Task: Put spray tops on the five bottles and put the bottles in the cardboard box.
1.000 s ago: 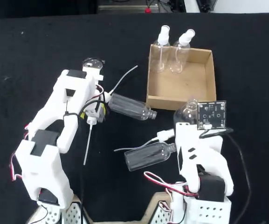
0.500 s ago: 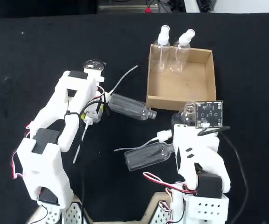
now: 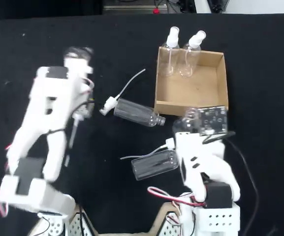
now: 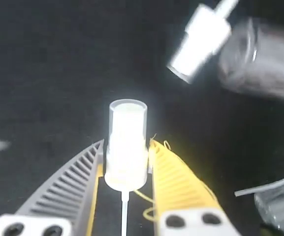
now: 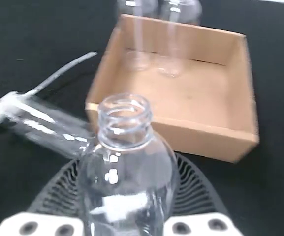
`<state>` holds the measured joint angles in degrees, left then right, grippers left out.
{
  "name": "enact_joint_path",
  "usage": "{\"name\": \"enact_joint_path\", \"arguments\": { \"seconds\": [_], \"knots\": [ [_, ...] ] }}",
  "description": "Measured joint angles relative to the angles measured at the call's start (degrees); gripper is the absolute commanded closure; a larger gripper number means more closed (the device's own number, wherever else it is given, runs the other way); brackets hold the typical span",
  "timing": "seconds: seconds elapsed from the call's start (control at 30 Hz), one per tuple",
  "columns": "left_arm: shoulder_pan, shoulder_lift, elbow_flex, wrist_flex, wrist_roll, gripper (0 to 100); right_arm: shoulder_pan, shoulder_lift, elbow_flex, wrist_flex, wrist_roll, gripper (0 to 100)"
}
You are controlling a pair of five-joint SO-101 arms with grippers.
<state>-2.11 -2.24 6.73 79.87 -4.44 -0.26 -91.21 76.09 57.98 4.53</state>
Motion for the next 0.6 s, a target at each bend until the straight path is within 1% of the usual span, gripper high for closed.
{"name": "enact_joint_path", "arguments": {
  "seconds": [0.07,0.17,0.33,0.47,0.6],
  "knots": [
    [-3.3,-5.6,0.0,0.1,0.1,96,-3.7,0.0,0.0,-1.3,0.0,98.2],
    [-7.2,-13.6,0.0,0.1,0.1,96,-9.2,0.0,0.2,-6.2,0.0,98.3],
    [-7.7,-27.5,0.0,0.0,1.1,96,-19.5,0.0,0.5,-18.1,-0.1,98.4],
    [-4.2,-39.0,-1.6,-2.8,5.6,96,-26.3,0.0,4.6,-29.5,-0.1,98.4],
    [4.4,-49.6,-3.0,-8.6,9.5,96,-31.6,0.0,10.4,-37.7,-0.1,98.4]
  ]
}}
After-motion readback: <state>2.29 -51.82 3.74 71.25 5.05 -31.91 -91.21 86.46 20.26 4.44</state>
